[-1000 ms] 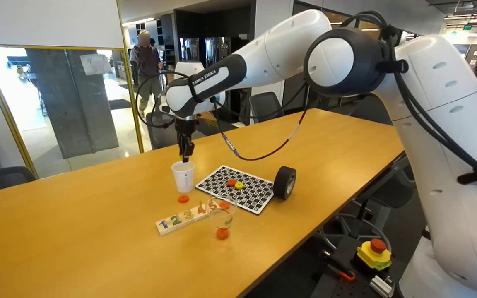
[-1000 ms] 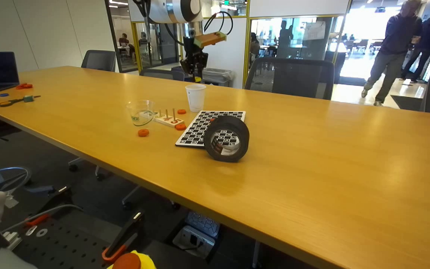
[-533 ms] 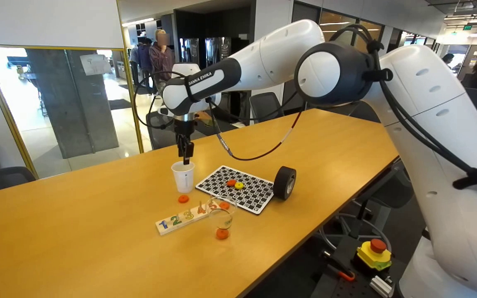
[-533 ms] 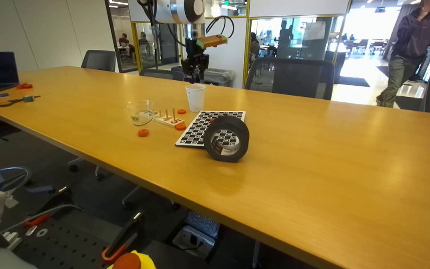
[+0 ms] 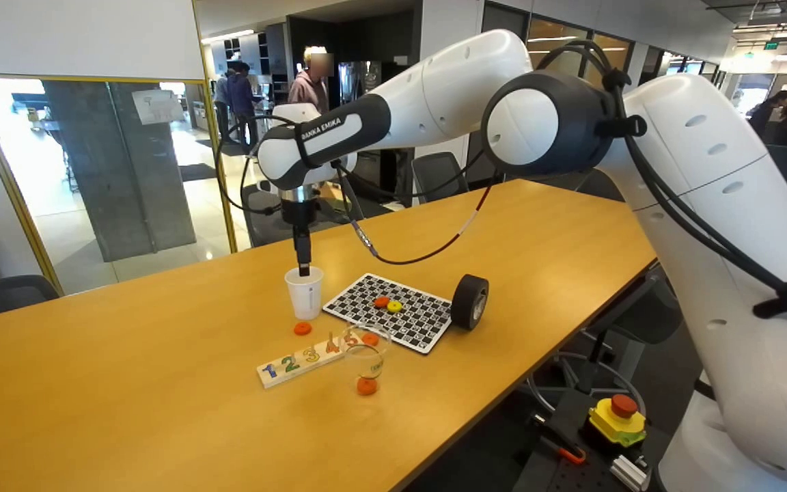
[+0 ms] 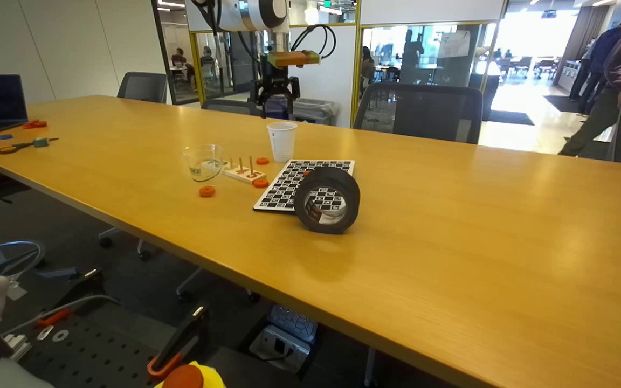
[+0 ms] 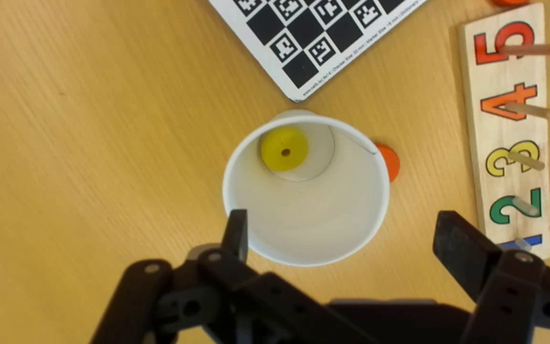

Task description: Pick up the orange objects from the table and put them in the colorless cup, then pick up the yellow objects and put them in the white cup

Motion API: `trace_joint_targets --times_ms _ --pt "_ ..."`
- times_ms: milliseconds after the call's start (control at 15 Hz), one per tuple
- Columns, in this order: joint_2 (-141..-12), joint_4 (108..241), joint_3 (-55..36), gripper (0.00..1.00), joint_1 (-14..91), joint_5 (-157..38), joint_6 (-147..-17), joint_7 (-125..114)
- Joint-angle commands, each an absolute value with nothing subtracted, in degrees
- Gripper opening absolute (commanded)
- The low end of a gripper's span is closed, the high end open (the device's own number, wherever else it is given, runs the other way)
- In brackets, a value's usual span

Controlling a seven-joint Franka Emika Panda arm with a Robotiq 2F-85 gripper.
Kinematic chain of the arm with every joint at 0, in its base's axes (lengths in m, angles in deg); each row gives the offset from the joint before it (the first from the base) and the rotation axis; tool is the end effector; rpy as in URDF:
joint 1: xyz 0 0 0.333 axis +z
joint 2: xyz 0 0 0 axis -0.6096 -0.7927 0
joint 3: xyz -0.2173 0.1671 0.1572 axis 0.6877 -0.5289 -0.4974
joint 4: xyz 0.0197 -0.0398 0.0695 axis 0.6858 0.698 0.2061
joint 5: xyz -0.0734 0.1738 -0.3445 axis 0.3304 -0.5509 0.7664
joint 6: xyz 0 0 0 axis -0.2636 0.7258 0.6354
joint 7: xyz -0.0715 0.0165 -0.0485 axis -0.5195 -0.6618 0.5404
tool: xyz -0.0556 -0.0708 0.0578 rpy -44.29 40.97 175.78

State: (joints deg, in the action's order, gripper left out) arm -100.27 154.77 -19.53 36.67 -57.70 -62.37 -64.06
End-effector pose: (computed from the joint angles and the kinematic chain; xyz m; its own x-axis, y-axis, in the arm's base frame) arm 0.7437 0.0398 0.3473 0.5096 0.8604 0.0106 0.8593 -0.5095 0.0444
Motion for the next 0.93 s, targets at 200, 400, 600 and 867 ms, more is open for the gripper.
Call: trace_joint_targets --times_ms 200,400,600,867 --pt "-94.0 160.1 -17.8 1.0 40.9 -57.4 -59.8 -39.6" --pt "-91.2 163.4 -18.0 1.0 42.1 -57.6 -58.8 -28.7" --pt "-89.2 167.3 -17.7 1.0 43.0 -58.2 -59.1 -18.7" --pt "-88.3 171.8 -17.2 1.0 43.1 -59.9 -59.9 -7.1"
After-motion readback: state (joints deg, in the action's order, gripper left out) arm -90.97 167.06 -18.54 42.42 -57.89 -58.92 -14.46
